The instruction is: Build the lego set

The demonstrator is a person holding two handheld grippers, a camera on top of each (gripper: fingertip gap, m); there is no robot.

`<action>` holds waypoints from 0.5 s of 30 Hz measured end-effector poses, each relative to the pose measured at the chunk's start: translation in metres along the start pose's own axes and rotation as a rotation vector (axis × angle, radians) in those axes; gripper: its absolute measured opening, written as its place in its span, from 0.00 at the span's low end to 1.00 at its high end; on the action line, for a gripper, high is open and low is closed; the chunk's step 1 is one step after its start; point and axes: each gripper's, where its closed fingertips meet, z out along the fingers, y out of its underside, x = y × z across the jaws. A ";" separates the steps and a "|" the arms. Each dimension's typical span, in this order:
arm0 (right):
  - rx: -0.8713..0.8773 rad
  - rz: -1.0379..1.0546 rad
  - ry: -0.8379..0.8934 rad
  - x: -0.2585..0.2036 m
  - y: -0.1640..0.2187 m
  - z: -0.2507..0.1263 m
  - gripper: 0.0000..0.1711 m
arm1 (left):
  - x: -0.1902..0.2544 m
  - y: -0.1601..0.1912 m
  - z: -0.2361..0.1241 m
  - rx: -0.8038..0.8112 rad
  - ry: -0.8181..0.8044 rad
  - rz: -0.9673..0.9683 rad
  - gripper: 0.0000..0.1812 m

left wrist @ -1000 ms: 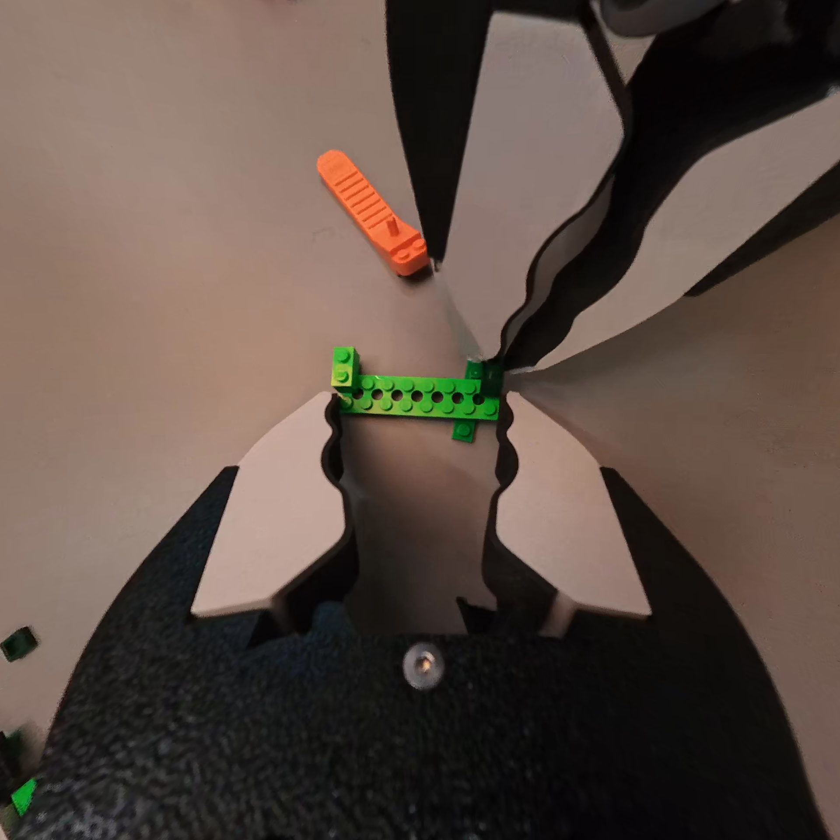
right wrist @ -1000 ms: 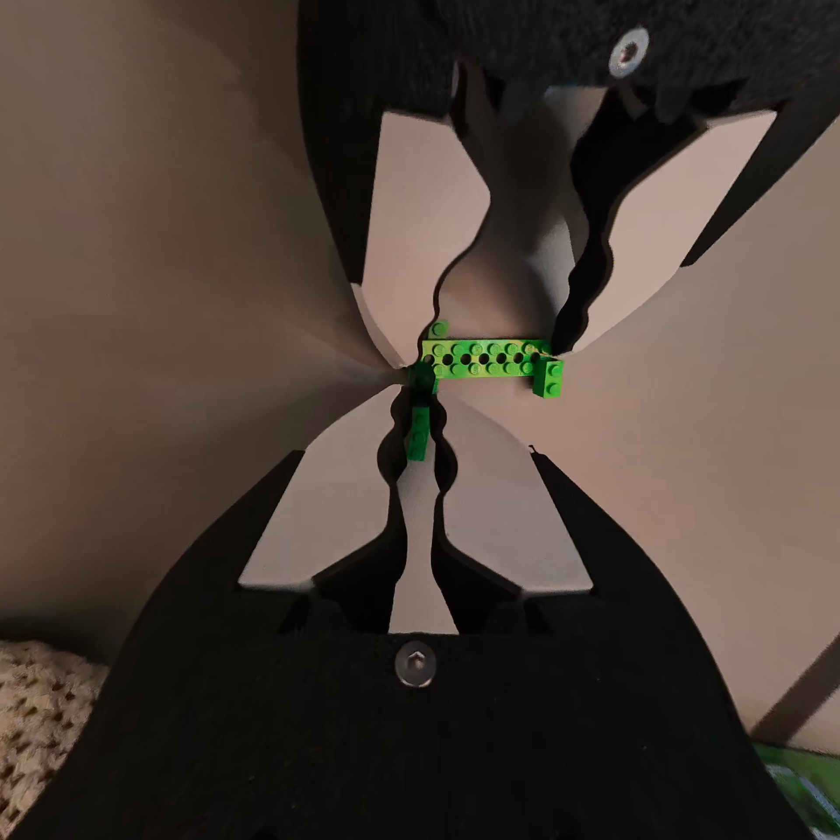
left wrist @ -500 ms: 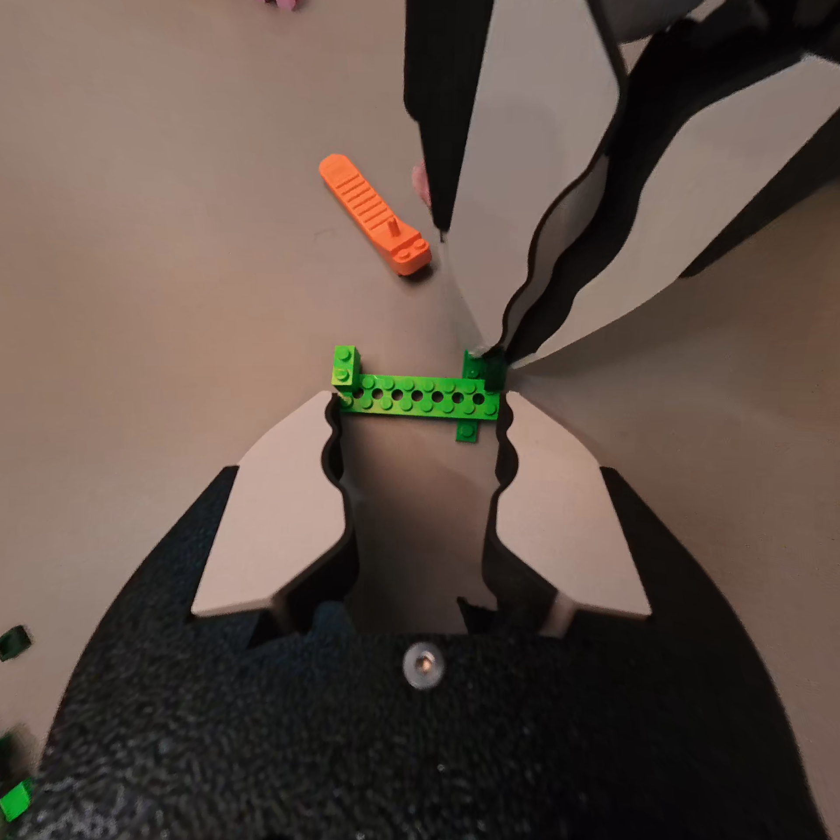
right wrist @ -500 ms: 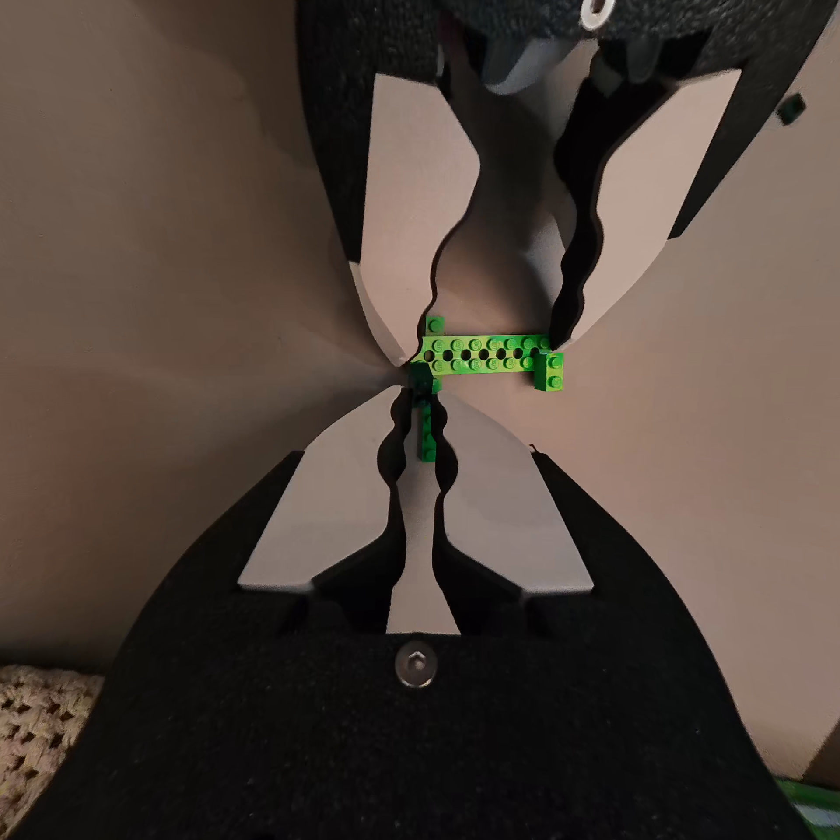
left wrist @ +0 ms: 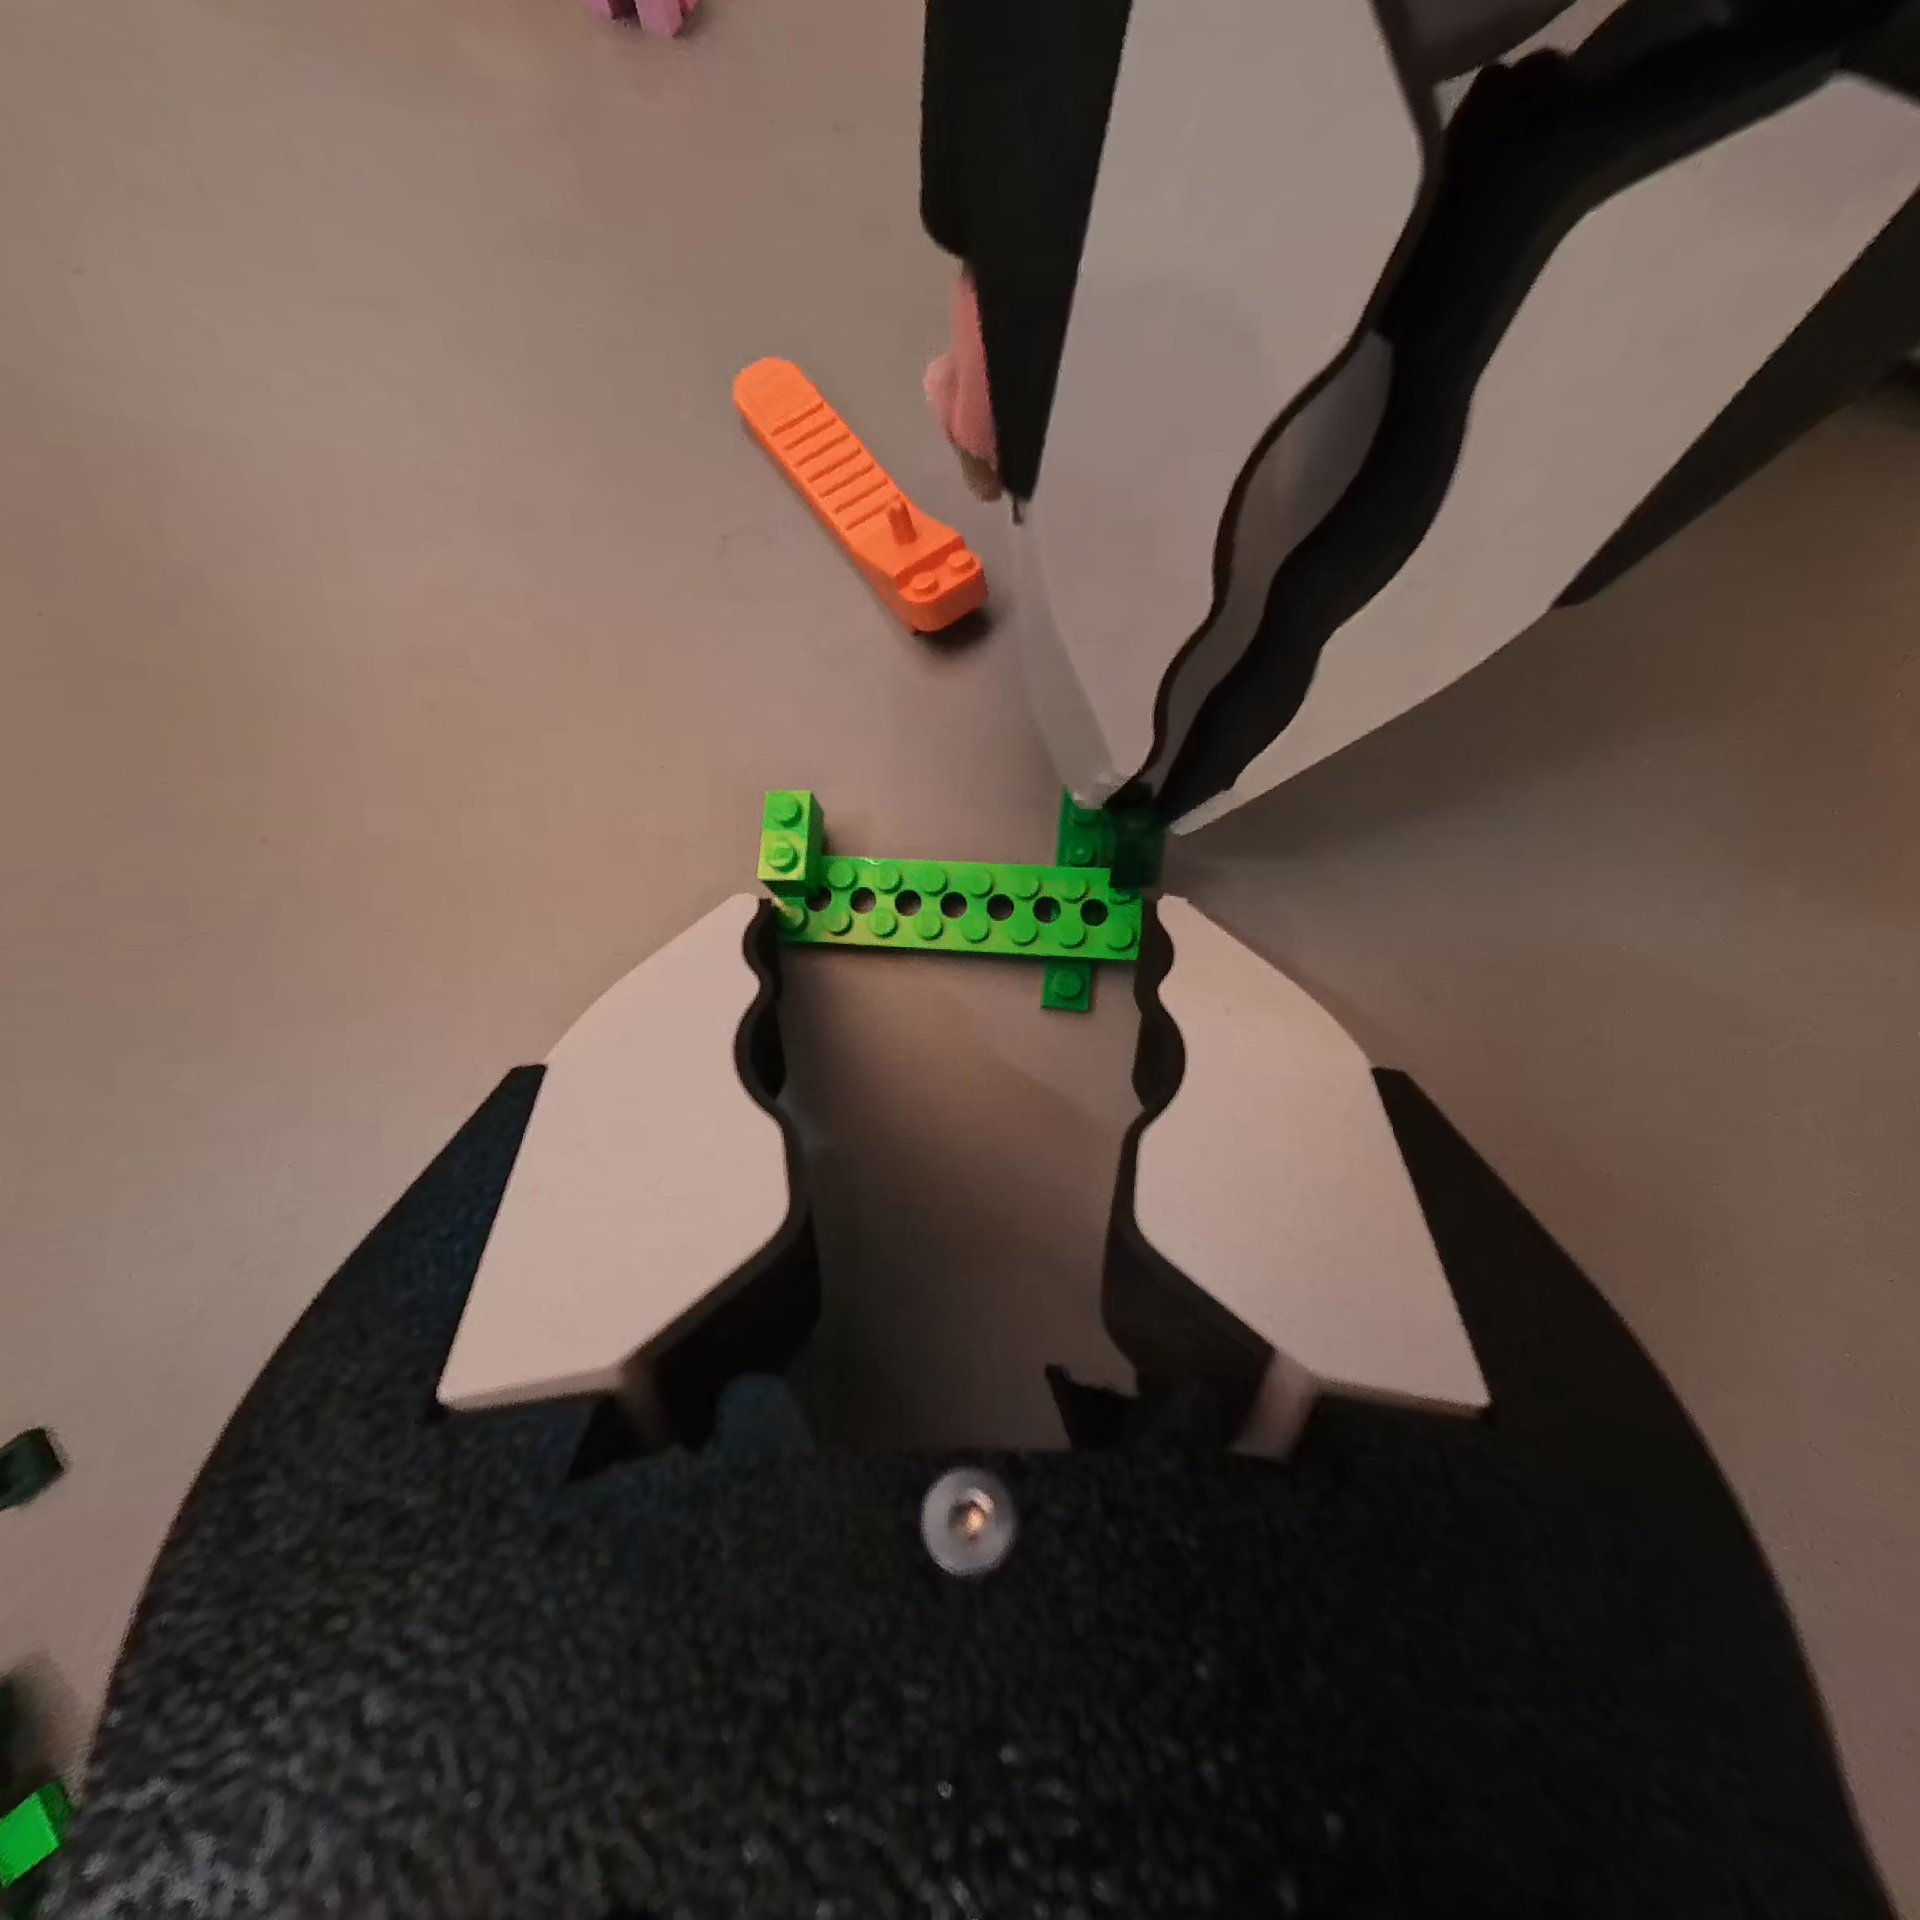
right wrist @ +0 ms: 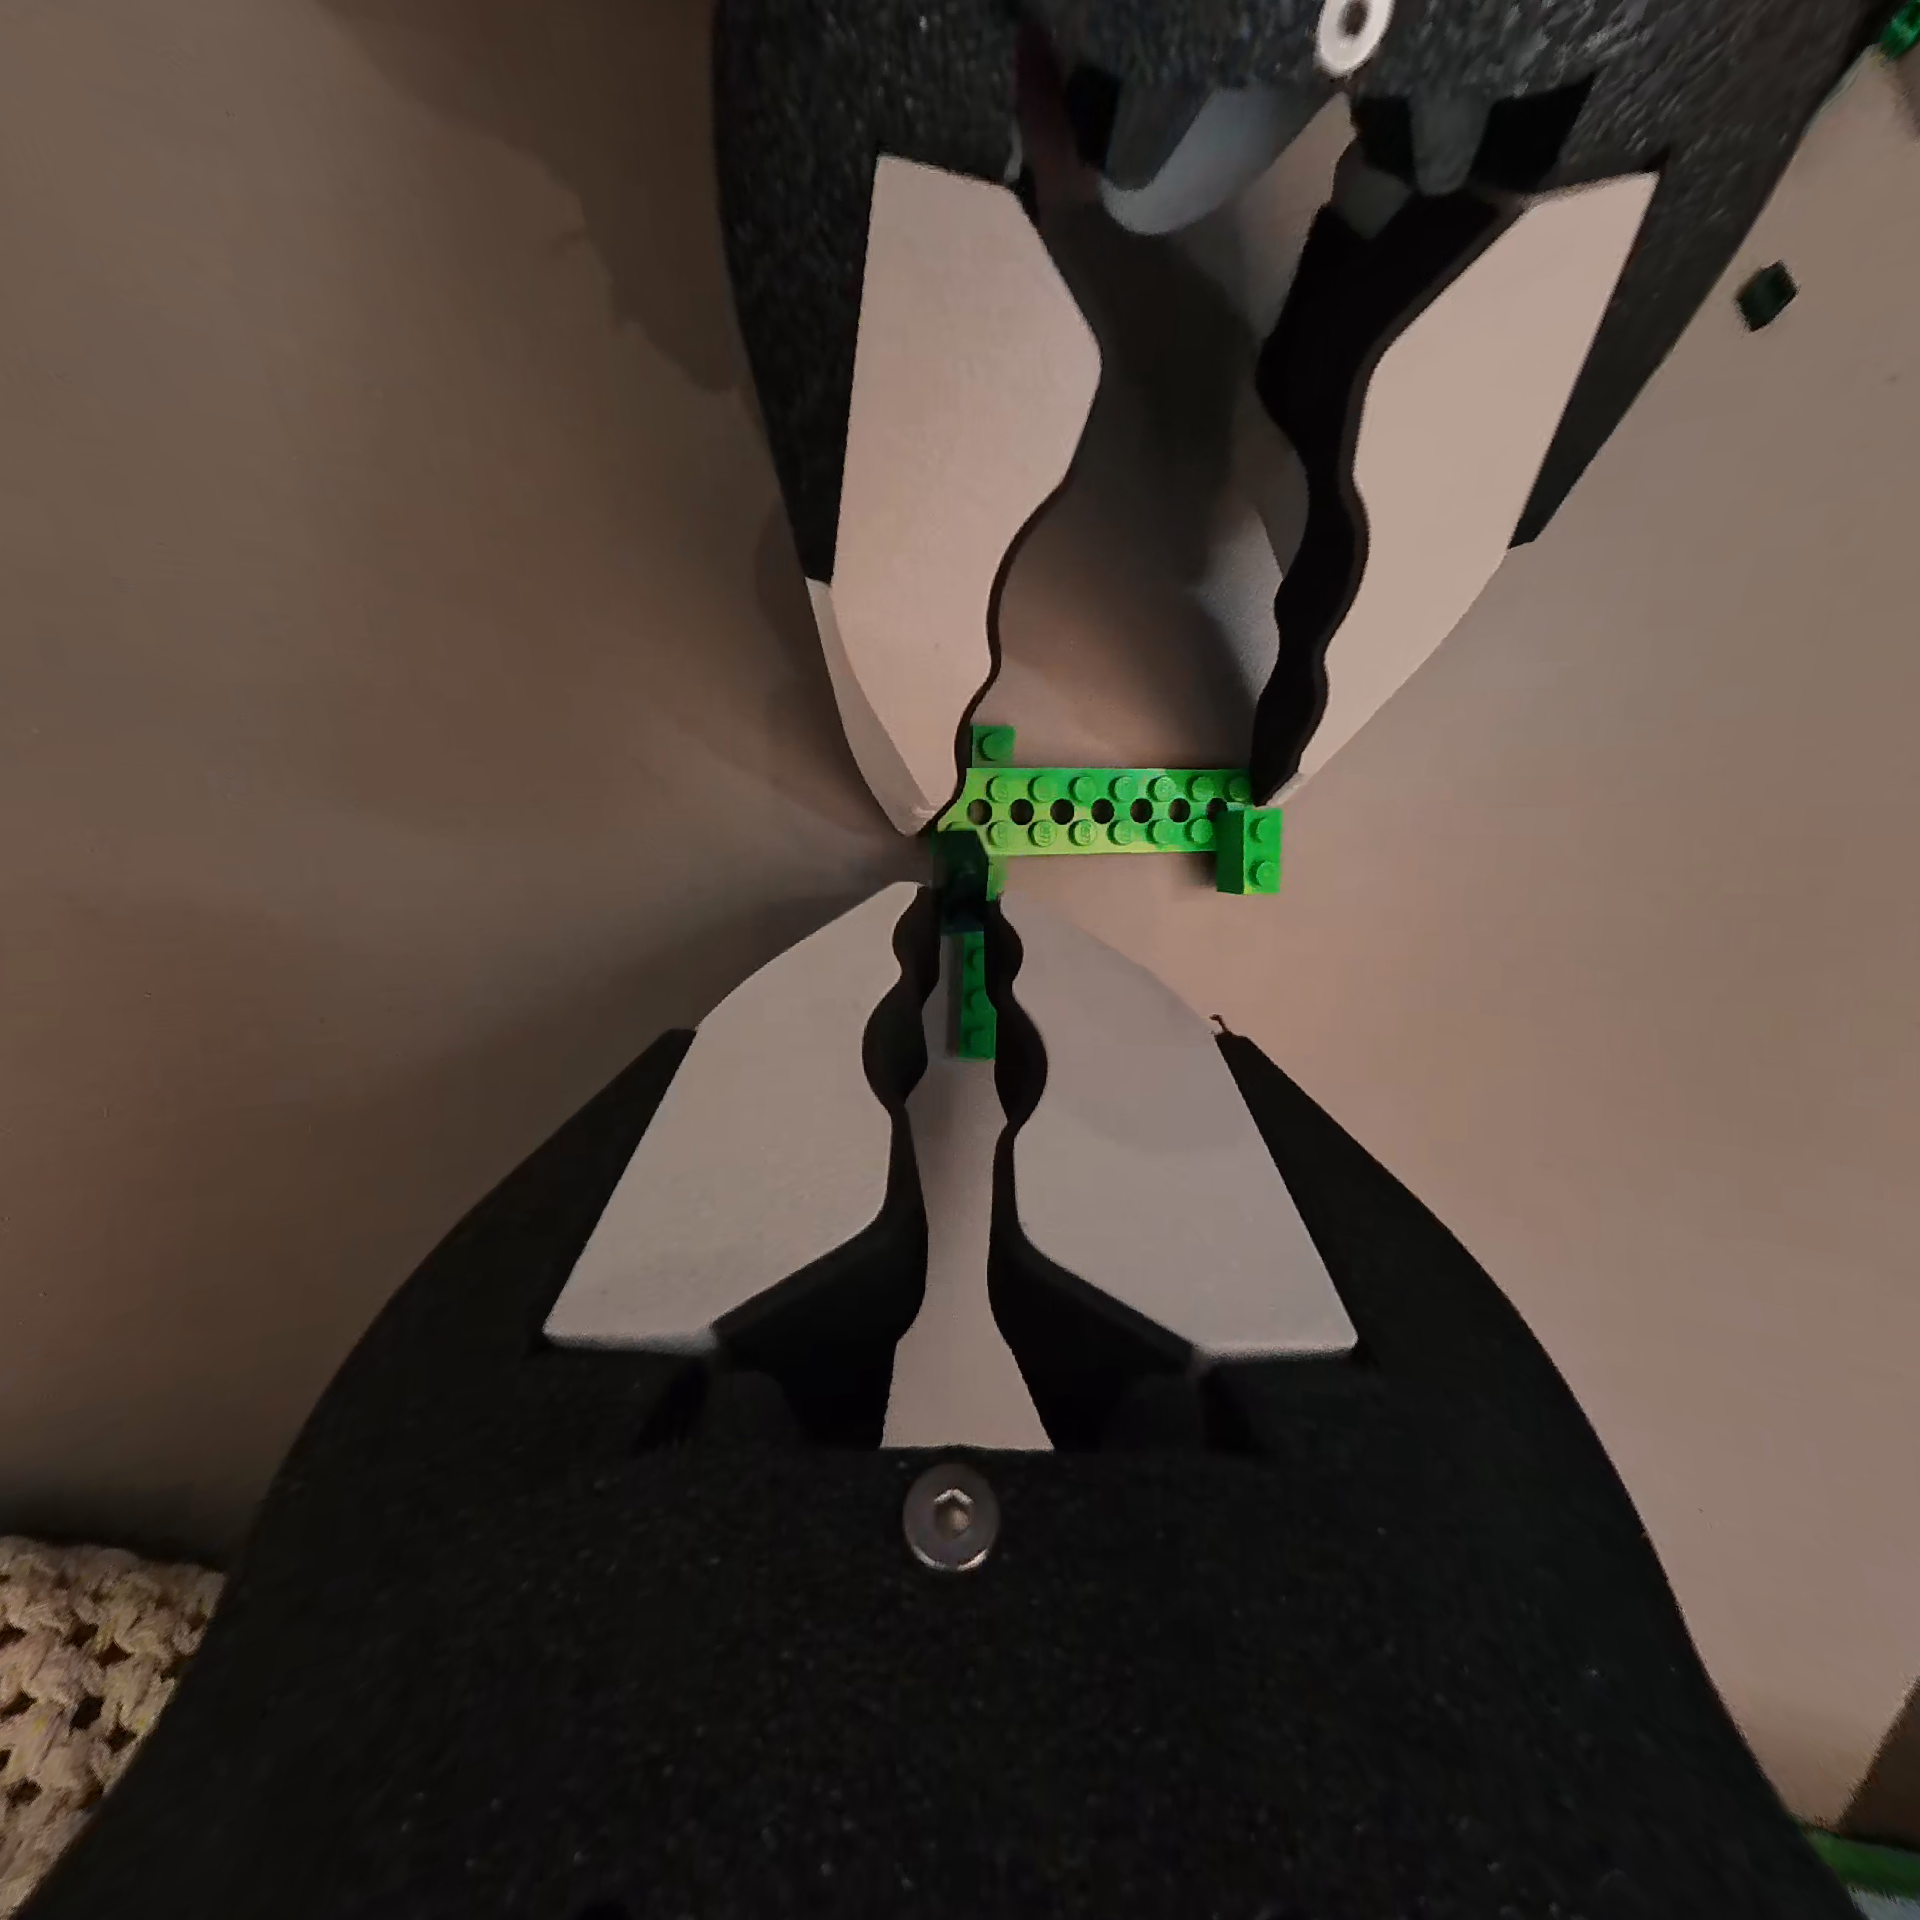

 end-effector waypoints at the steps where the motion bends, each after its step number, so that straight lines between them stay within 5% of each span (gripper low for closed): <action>1: -0.009 -0.001 -0.002 0.000 0.001 0.001 0.05 | 0.000 0.000 0.000 0.000 0.000 0.000 0.36; 15: 0.035 0.002 0.015 0.003 -0.001 0.003 0.08 | 0.000 0.000 0.000 0.004 0.000 -0.001 0.36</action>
